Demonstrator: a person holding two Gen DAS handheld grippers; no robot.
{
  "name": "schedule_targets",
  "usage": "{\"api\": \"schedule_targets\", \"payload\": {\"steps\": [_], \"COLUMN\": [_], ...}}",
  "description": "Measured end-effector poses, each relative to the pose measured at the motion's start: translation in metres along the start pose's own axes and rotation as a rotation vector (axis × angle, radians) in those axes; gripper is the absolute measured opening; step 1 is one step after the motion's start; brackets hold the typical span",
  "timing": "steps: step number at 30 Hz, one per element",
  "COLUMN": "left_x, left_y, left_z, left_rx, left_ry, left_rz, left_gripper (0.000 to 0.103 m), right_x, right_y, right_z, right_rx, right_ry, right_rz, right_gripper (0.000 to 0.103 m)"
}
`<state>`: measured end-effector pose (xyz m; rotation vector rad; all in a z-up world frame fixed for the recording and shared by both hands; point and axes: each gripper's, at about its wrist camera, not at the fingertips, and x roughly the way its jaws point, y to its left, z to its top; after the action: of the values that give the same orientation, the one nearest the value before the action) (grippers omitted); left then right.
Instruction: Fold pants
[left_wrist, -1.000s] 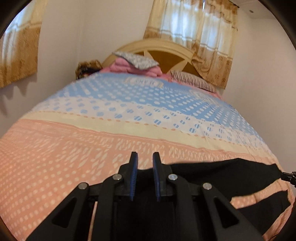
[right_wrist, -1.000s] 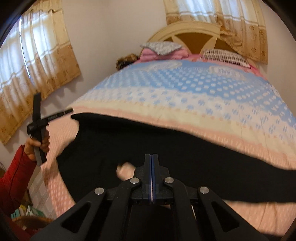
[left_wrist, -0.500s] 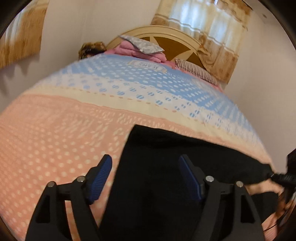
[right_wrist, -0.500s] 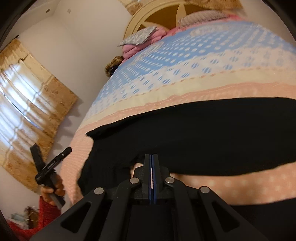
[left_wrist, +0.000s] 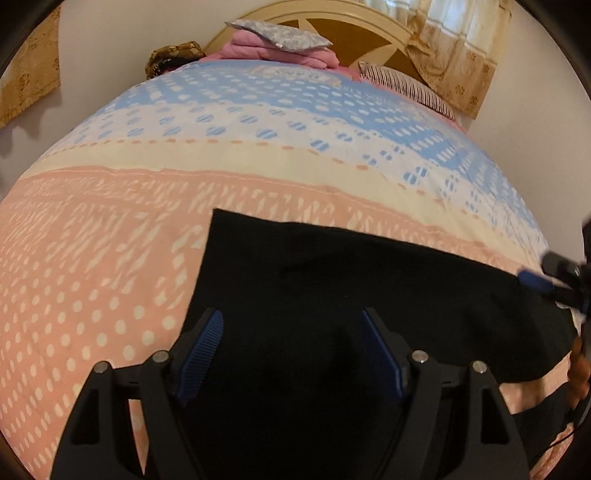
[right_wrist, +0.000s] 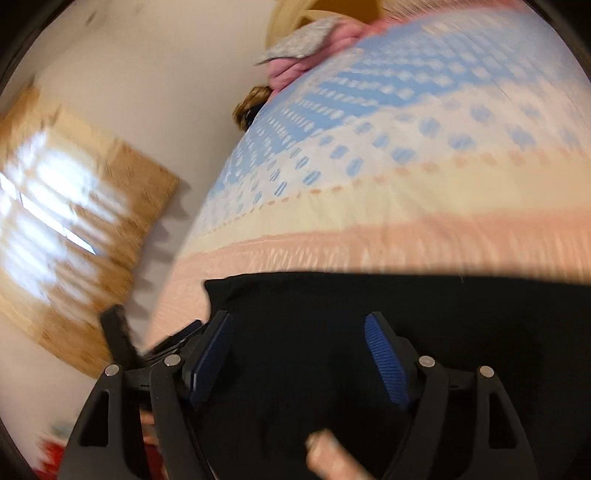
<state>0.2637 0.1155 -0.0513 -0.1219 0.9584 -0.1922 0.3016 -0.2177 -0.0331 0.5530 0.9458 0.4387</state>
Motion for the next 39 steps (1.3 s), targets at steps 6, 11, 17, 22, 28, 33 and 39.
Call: {"api": "schedule_targets", "payload": {"steps": [6, 11, 17, 22, 28, 33, 39], "left_x": [0.007, -0.005, -0.023, -0.053, -0.086, -0.090, -0.078], "left_y": [0.013, 0.017, 0.022, 0.024, 0.028, 0.019, 0.019], "left_z": [0.004, -0.005, -0.014, -0.031, -0.072, -0.098, -0.112], "left_rx": [-0.081, -0.089, -0.116, -0.147, -0.218, -0.174, -0.281], "left_ry": [0.034, 0.027, 0.017, -0.021, -0.055, -0.080, -0.010], "left_rz": [-0.027, -0.049, -0.075, -0.139, -0.203, -0.188, -0.289], "left_gripper": [0.078, 0.078, 0.078, 0.078, 0.088, 0.089, 0.089], "right_x": [0.065, 0.118, 0.101, 0.036, 0.001, 0.017, 0.015], "right_y": [0.034, 0.041, 0.064, 0.104, 0.138, 0.141, 0.140], "right_z": [0.032, 0.023, -0.002, -0.050, -0.131, -0.169, -0.186], "right_rx": [-0.364, -0.547, -0.610, -0.695, -0.801, -0.796, -0.743], "right_ry": [0.139, 0.273, 0.259, 0.115, 0.007, -0.030, -0.084], "right_rz": [-0.183, -0.268, -0.252, -0.225, -0.268, -0.324, -0.351], "right_gripper": [0.075, 0.053, 0.004, 0.004, 0.004, 0.004, 0.004]}}
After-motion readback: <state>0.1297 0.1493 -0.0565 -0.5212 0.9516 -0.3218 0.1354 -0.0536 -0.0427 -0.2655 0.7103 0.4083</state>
